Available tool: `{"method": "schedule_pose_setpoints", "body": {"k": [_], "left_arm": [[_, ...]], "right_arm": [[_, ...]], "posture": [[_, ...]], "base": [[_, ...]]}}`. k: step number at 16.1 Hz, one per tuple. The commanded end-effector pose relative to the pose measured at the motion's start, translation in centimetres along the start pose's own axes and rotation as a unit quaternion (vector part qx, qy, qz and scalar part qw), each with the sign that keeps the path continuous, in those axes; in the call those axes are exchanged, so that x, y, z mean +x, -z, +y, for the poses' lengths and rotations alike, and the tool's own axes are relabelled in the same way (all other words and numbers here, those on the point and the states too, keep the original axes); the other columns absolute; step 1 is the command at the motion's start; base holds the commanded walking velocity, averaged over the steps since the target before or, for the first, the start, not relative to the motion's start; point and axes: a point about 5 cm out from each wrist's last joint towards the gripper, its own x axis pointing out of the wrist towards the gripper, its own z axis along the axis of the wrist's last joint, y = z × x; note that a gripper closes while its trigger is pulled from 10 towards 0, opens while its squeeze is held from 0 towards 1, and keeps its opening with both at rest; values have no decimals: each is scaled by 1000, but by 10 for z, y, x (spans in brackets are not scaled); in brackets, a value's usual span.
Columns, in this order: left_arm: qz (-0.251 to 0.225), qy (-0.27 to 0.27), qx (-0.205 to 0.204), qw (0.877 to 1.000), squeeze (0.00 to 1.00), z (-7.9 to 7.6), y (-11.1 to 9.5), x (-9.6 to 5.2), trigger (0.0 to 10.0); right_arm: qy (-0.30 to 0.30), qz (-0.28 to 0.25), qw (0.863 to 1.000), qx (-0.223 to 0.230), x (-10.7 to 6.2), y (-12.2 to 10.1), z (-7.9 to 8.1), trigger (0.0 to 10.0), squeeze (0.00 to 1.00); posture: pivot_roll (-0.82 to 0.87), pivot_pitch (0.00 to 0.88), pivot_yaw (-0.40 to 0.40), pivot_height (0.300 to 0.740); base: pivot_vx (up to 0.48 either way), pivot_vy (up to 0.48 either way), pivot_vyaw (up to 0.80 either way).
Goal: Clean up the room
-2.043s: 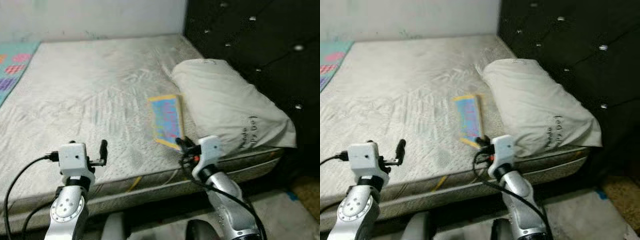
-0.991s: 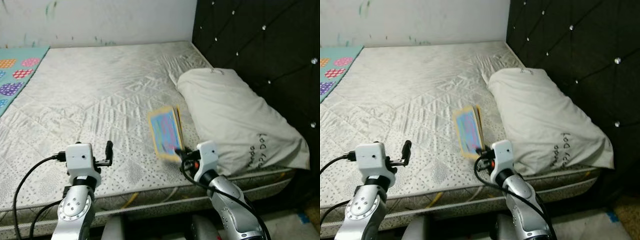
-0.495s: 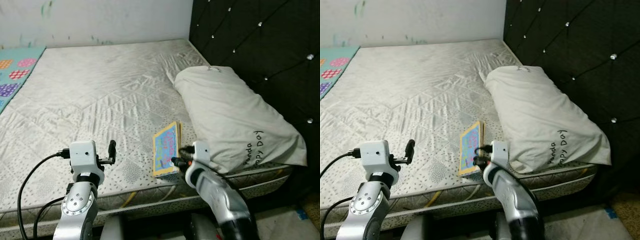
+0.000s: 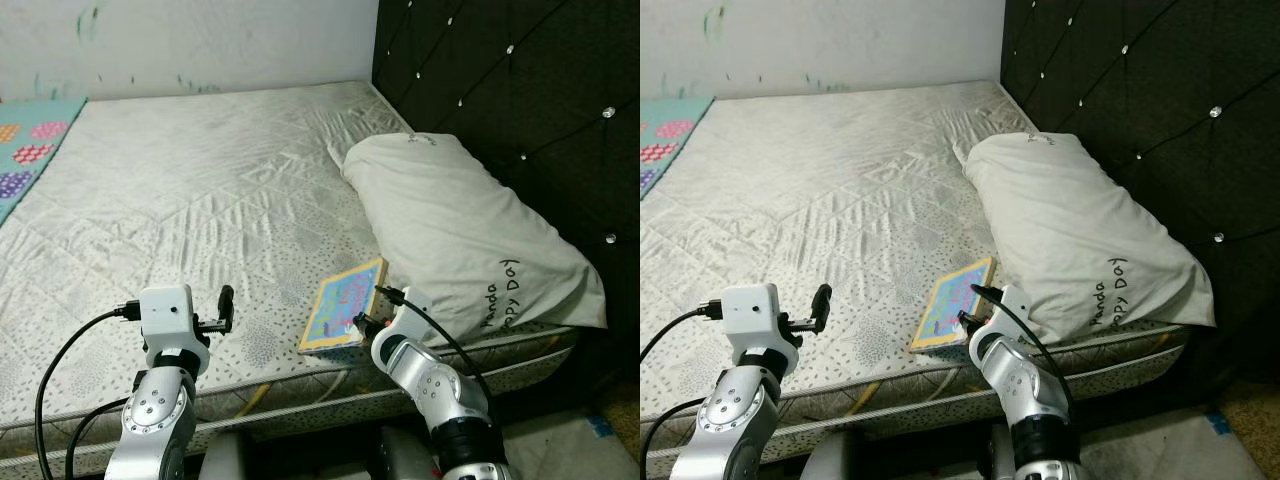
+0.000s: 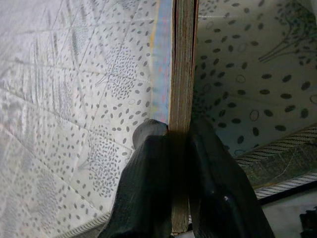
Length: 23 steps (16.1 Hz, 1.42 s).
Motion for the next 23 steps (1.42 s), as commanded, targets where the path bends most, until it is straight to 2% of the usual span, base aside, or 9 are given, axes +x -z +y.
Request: {"method": "schedule_pose_setpoints", "body": {"k": [1, 9, 12, 16, 17, 18, 19, 21, 23], "left_arm": [[-5, 6, -1, 1000, 0, -1, -4, -1, 10000], [-4, 18, -10, 1000, 0, -6, -5, 2, 10000], [-2, 19, -14, 1000, 0, -9, -5, 1, 10000], [0, 21, -15, 1000, 0, -10, -4, 2, 10000], [0, 22, -15, 1000, 0, -11, -5, 2, 10000], [0, 23, -16, 1000, 0, -11, -5, 3, 10000], [0, 24, -16, 1000, 0, -11, -5, 3, 10000], [2, 27, -16, 1000, 0, -12, -4, 4, 10000], [6, 28, -16, 999, 0, -12, -3, 4, 10000]], "right_arm": [[-41, 35, 997, 55, 5, 21, 48, 10000, 0], [-61, -130, 961, 235, 1, -20, 53, 10000, 0], [-68, -74, 979, 179, 3, 22, 63, 10000, 0], [-71, -68, 990, 103, 4, 28, 60, 10000, 0], [-81, -64, 990, 93, 3, 30, 61, 10000, 416], [-91, -49, 994, 47, 3, 36, 63, 10000, 1000], [-104, -52, 993, 29, 1, 36, 67, 10000, 1000], [-128, -50, 982, -131, 0, 36, 75, 10000, 1000], [-127, -45, 978, -160, 0, 35, 74, 10000, 1000]], "posture": [[4, 0, 20, 615], [9, 0, 21, 615], [14, 0, 16, 615], [9, 0, 16, 615], [8, 0, 18, 615], [4, 0, 19, 615], [4, 0, 19, 615], [4, 0, 19, 615], [4, 0, 19, 615]], "base": [[0, 0, 0], [0, 0, 0], [0, 0, 0], [0, 0, 0], [0, 0, 0], [0, 0, 0], [0, 0, 0], [0, 0, 0], [0, 0, 0]]}}
